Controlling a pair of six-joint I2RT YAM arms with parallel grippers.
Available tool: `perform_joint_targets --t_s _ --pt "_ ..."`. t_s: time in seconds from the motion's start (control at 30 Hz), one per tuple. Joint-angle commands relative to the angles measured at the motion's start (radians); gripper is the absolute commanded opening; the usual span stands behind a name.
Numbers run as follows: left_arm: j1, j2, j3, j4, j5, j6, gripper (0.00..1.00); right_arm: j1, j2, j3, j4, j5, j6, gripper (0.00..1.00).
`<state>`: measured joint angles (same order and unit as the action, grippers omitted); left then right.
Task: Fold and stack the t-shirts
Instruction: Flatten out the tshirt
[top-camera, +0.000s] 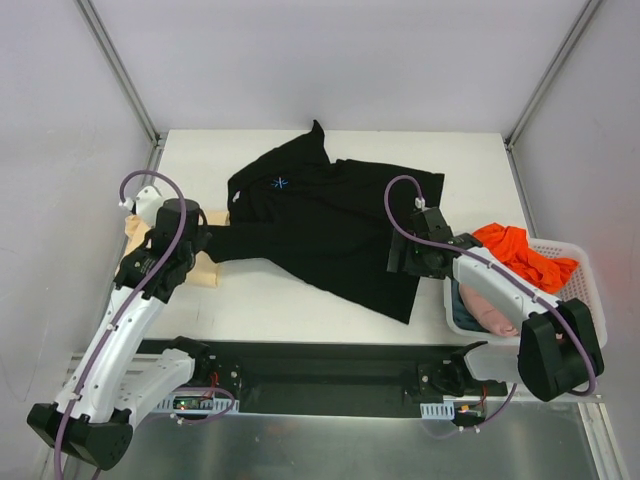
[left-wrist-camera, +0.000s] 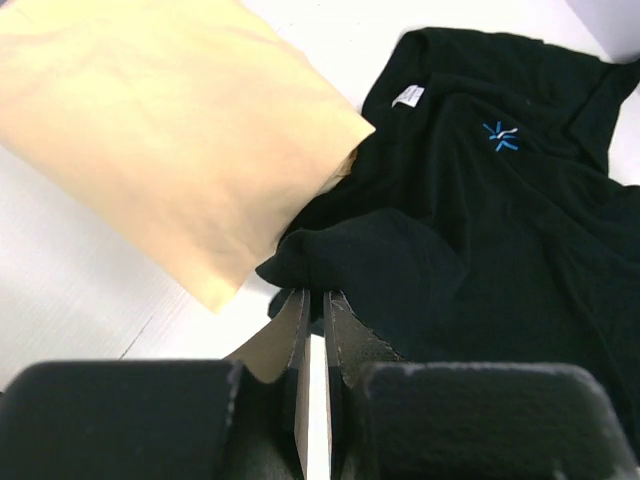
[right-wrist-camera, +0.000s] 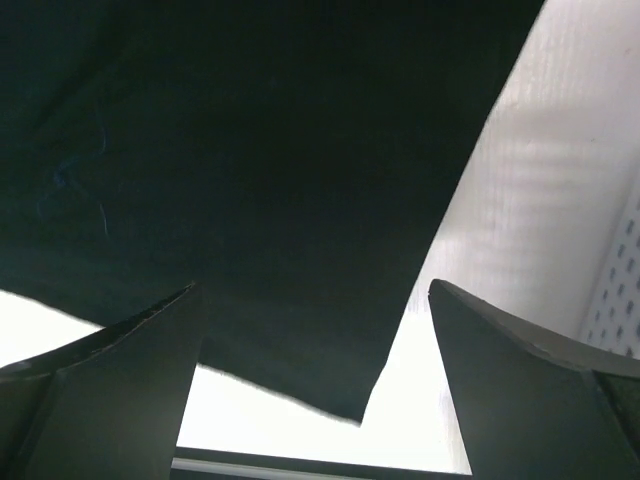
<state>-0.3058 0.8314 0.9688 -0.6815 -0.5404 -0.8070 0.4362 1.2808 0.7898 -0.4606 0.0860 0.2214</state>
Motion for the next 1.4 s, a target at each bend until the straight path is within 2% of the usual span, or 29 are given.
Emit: perform_joint_targets --t_s 0.0,0.2,0.37,0.53,0.83,0.9,1.07,1.37 --pt "0.005 0.031 0.018 -0.006 0.011 0.038 0.0 0.015 -0.011 -0.035 -0.041 -0.026 0.018 0.97" --pt "0.005 0.025 -0.044 0.008 0.026 0.029 0.0 0.053 -0.067 -0.096 -0.101 -0.037 0.053 0.97" --pt "0.005 0.005 -0.077 0.02 0.057 0.029 0.0 0.166 -0.187 -0.142 -0.229 -0.028 0.122 0.97" --pt "0.005 -0.003 -0.107 0.037 0.086 0.032 0.0 0.245 -0.256 -0.195 -0.231 -0.055 0.216 0.98" --pt "0.005 -0.014 -0.12 0.053 0.109 0.034 0.0 0.34 -0.14 -0.169 -0.225 0.044 0.265 0.95" --pt "0.005 -0.018 -0.125 0.054 0.109 0.037 0.0 0.34 -0.108 -0.184 -0.204 0.046 0.274 0.84" --pt "0.005 -0.032 -0.128 0.053 0.112 0.04 0.0 0.323 -0.049 -0.196 -0.152 0.031 0.273 0.74" --pt "0.005 -0.031 -0.13 0.056 0.106 0.037 0.0 0.276 -0.038 -0.207 -0.135 0.037 0.231 0.73"
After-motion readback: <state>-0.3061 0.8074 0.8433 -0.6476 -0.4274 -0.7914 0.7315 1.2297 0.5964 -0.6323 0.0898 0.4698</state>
